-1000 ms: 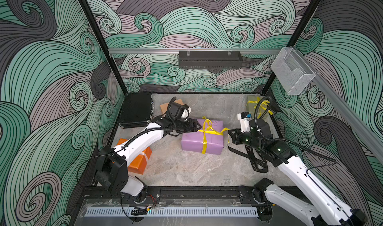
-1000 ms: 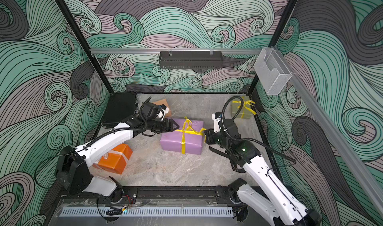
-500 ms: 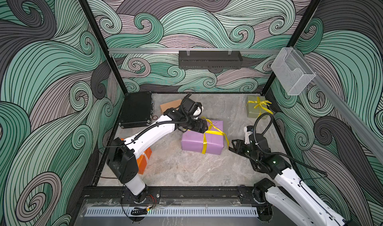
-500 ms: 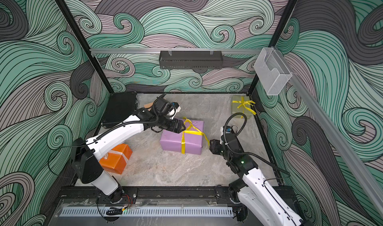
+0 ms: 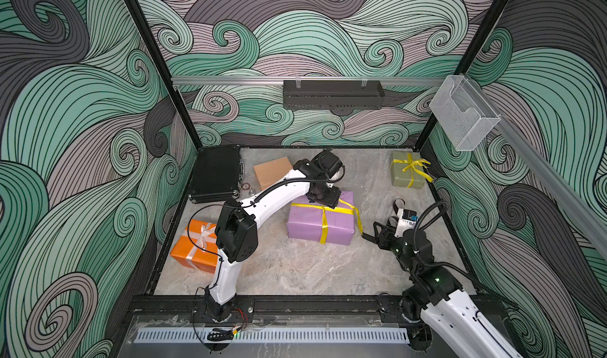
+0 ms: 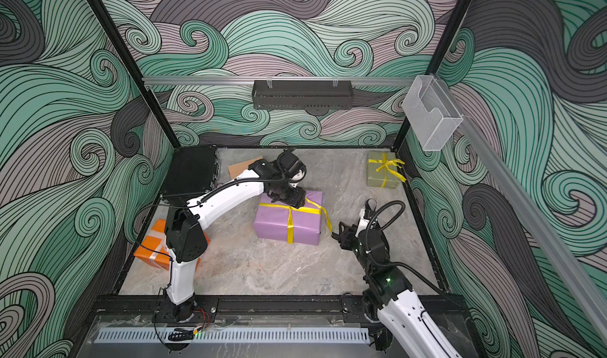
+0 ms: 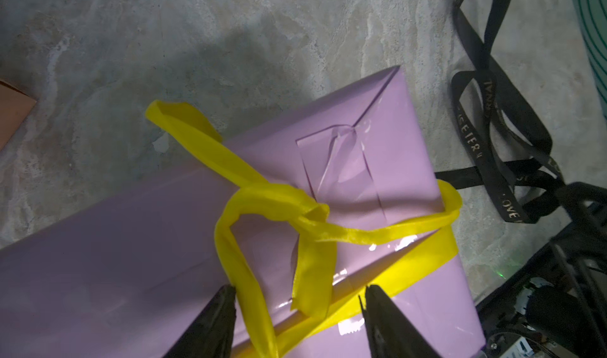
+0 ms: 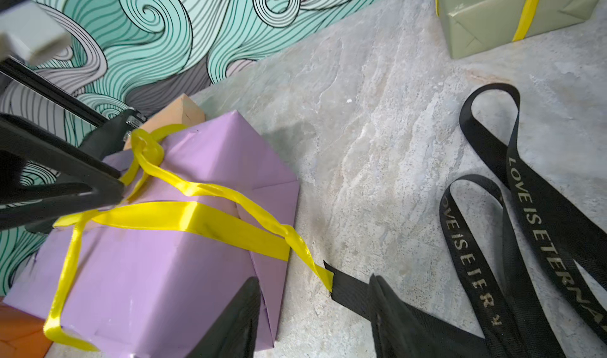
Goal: Untie the ribbon bows on the gift boxes
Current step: Untie the ribbon from the gift box.
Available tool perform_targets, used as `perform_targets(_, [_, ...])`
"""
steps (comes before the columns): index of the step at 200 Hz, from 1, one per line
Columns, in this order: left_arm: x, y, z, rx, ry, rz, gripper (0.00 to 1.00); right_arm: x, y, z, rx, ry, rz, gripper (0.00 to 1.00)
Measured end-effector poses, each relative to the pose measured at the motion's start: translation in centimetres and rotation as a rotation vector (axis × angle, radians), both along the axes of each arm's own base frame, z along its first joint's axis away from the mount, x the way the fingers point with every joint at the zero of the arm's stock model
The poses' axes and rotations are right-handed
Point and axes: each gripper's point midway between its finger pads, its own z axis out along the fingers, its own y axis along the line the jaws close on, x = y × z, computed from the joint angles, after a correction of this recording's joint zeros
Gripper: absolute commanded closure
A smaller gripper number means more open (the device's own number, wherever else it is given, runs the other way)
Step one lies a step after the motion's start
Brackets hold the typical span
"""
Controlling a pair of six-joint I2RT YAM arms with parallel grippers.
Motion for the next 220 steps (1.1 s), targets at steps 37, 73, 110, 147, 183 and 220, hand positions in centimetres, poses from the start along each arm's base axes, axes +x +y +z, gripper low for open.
perform_targets(37, [0.5, 0.9, 0.0, 0.053, -0.025, 0.021, 0.48, 0.0, -0.1, 0.5, 0.009, -0.022, -0.006, 0.46])
perform_targets(73, [0.7, 1.5, -0.3, 0.082, -0.033, 0.040, 0.55, 0.0, -0.1, 0.5, 0.009, -0.022, -0.006, 0.46])
perform_targets(110, [0.9, 1.5, -0.9, 0.095, -0.027, 0.051, 0.71, 0.1, 0.0, 0.7, 0.013, -0.030, -0.006, 0.46])
perform_targets(147, [1.3, 1.1, -0.7, 0.085, -0.036, 0.060, 0.82, 0.2, 0.0, 0.7, 0.015, -0.035, -0.006, 0.46])
perform_targets(183, [1.7, 1.2, -0.6, 0.090, -0.049, 0.085, 0.98, 0.1, 0.0, 0.4, 0.013, -0.030, -0.005, 0.46])
perform_targets(220, [2.1, 1.7, -0.2, 0.092, -0.089, 0.106, 1.00, 0.1, 0.0, 0.4, 0.014, -0.031, -0.005, 0.47])
